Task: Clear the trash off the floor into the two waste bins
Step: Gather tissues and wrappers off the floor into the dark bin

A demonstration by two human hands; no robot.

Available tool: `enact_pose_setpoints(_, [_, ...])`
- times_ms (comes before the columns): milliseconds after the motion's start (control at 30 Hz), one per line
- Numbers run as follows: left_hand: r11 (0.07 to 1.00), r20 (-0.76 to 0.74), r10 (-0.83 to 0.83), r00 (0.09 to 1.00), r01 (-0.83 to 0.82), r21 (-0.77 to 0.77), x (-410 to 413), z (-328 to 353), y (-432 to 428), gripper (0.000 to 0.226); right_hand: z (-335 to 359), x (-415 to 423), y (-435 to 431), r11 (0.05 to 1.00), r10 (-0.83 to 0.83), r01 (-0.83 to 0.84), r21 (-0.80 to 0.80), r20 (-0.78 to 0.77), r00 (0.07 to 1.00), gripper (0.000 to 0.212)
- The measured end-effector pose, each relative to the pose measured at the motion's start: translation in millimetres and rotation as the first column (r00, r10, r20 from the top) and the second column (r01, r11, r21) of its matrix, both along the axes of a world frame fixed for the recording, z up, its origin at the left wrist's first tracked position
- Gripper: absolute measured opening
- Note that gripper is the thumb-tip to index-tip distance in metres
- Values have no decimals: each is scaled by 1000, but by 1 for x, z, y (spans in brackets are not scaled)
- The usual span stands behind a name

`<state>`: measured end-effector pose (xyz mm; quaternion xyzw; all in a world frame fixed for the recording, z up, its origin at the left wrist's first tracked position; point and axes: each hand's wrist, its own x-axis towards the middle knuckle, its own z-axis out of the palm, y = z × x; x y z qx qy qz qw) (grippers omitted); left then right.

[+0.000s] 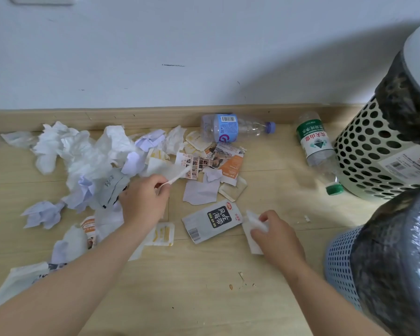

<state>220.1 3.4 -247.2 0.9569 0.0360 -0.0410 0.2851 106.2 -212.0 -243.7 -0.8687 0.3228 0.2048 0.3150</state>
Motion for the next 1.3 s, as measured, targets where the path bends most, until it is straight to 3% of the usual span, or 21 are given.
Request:
enact_pose_setpoints(100, [985,-74,-57,996,45,-164,3,30,-6,14,15,14,-15,996,-77,74,47,57,995,14])
enact_pose_setpoints(167, [966,-114,-86,990,54,-254,5,46,-14,8,30,26,-20,987,-155,143,72,201,967,15])
enact_pose_setpoints(300, [905,-259,-131,957,8,-426,2,56,-43,4,66,50,-11,866,-475,310,392,455,753,19])
enact_pose_setpoints(400, [845,-436,-125,891,-134,-517,-14,54,-67,9,79,57,4,831,-527,284,478,515,676,12])
enact_pose_setpoints(500, [569,-600,-138,788,-433,-699,-27,60,-85,14,74,53,23,931,-316,156,331,515,797,18])
enact_pose_setpoints(600, [301,-678,-269,684,-609,-734,-30,70,-83,35,59,40,36,984,-8,-62,168,387,922,44])
enact_pose_setpoints(700, [237,-710,-332,621,-674,-700,-30,66,-69,51,55,34,42,960,9,-116,256,386,923,49])
enact_pose_setpoints(800, [201,-636,-486,599,-632,-749,-37,67,-56,56,54,35,43,849,-173,-35,528,339,925,37])
enact_pose_setpoints(867, [242,-613,-517,598,-585,-774,-41,69,-45,52,49,34,42,790,-227,-11,613,309,924,34])
enact_pose_setpoints(900, [328,-616,-493,615,-524,-786,-43,68,-39,47,45,32,42,804,-211,-16,595,309,927,33])
enact_pose_setpoints(1000, [736,-512,-322,797,-129,-664,-44,55,-12,22,35,27,43,861,-167,4,508,275,947,29])
enact_pose_setpoints(1033, [849,-402,-306,863,56,-526,-45,45,1,18,32,25,43,868,-180,28,496,262,948,28])
enact_pose_setpoints(1067, [921,-255,-338,906,262,-289,-46,37,16,17,28,23,44,870,-194,52,490,245,950,27])
enact_pose_setpoints(1100, [917,-128,-397,909,399,-14,-48,28,32,23,26,21,44,875,-202,70,479,231,952,27])
enact_pose_setpoints(1133, [877,-42,-436,899,435,204,-52,17,49,33,23,18,45,883,-202,80,462,222,954,26])
enact_pose_setpoints(1167, [860,-11,-415,910,396,321,-58,10,66,42,21,16,44,893,-195,83,442,215,957,26])
enact_pose_setpoints(1300, [939,-45,-37,998,50,340,-104,1,129,58,16,15,47,914,-171,73,399,215,961,27])
